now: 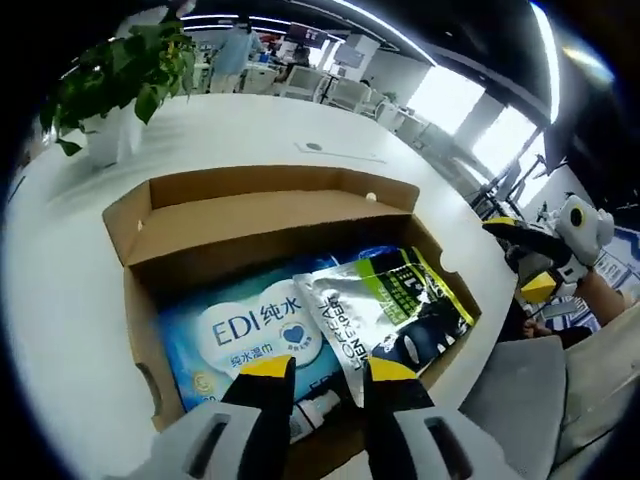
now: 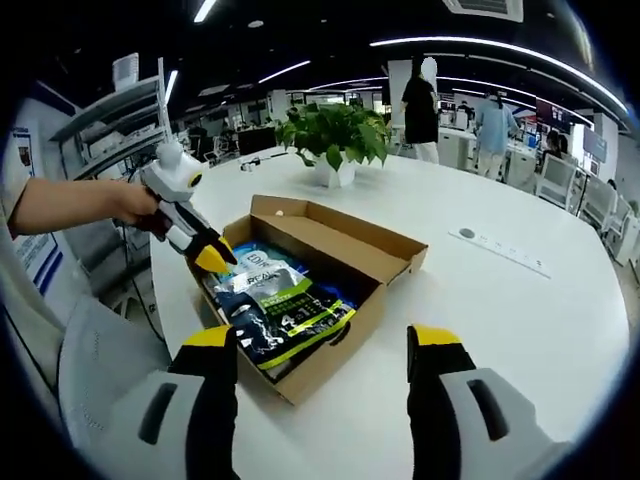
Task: Operate the shoe box by opening the lid, removing the specified soft item, and placing it in the target area until the item is outside and the box remains undamaged.
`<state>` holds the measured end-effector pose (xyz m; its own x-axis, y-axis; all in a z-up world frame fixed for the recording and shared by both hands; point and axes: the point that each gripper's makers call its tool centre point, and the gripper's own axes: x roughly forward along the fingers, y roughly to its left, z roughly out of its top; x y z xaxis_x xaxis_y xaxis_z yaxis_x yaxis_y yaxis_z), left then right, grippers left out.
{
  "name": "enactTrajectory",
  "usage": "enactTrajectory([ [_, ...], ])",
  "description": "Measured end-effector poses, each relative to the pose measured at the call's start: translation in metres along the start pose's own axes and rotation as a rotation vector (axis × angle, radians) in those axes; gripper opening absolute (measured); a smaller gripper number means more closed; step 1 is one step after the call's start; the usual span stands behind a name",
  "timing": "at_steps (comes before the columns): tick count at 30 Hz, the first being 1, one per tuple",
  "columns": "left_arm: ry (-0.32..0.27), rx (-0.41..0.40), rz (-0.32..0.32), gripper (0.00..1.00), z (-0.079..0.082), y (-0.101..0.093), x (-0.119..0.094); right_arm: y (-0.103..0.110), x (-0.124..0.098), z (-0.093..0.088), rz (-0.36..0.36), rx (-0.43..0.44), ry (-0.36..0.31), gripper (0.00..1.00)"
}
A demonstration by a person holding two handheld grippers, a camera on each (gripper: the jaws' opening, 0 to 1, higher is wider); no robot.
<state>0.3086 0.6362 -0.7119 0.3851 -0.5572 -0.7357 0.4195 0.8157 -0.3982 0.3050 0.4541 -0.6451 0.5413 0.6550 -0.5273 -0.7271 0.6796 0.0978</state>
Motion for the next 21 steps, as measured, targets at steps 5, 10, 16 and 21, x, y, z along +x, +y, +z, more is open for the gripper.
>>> enactTrajectory([
  [5, 0.03, -0.013, -0.022, 0.27, -0.004, -0.005, 0.008, 0.006, -0.003, -0.002, 0.006, 0.007, -0.003, 0.67],
  [10, 0.053, -0.048, -0.054, 0.26, -0.008, -0.009, 0.015, 0.01, -0.003, -0.005, 0.01, 0.009, -0.002, 0.68],
  [16, 0.064, -0.135, -0.105, 0.18, -0.011, -0.015, 0.02, 0.014, -0.002, -0.008, 0.016, 0.023, -0.003, 0.67],
  [21, 0.051, -0.165, -0.129, 0.16, -0.01, -0.016, 0.021, 0.02, 0.003, -0.014, 0.033, 0.053, 0.008, 0.67],
])
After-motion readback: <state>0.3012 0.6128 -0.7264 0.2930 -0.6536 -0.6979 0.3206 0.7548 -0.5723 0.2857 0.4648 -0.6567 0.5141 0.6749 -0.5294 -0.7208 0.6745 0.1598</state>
